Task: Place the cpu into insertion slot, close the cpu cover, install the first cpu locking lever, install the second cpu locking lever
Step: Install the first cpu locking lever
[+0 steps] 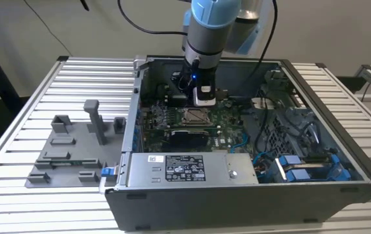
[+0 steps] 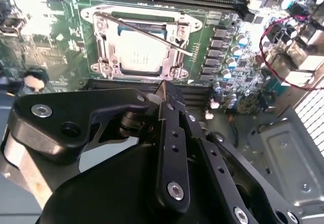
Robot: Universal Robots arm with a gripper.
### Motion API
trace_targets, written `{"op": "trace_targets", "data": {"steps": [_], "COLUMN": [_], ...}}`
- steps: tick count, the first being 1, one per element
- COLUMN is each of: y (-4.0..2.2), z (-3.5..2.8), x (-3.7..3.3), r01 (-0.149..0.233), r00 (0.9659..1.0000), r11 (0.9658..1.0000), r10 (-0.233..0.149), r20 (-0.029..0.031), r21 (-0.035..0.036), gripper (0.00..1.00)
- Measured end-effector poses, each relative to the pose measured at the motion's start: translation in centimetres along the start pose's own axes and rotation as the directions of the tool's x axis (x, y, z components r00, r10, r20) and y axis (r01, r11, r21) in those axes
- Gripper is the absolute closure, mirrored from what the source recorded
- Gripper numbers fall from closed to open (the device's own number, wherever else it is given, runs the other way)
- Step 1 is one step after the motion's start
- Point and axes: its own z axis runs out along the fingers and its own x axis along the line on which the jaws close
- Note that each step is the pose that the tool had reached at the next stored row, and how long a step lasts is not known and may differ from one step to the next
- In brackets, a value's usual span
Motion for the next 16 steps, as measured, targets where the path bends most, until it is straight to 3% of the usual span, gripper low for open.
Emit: {"op": "trace_targets", "data": {"steps": [1,3,7,8,9,10,16], "y": [0.0,0.0,0.0,0.08,0.27,0.44,2.11], "z": [0.03,0.05,0.05,0.12,0.21,0.28,0.97], "x": [-0.01,0.0,0.0,0.05,0.13,0.21,0.98], "r01": [0.013,0.037,0.037,0.039,0.043,0.046,0.055], "r00": [0.9999,0.9993,0.9993,0.9992,0.999,0.9988,0.9984], "r11": [0.9999,0.9993,0.9993,0.9992,0.9991,0.9989,0.9985], "r10": [-0.013,-0.037,-0.037,-0.039,-0.043,-0.046,-0.055], "r20": [0.0003,-0.0052,-0.0055,-0.0001,0.0091,0.0132,0.0131], "r21": [-0.0007,0.0015,0.002,-0.0004,-0.004,-0.0054,-0.005], "gripper": [0.89,0.89,0.89,0.89,0.89,0.89,0.89]}}
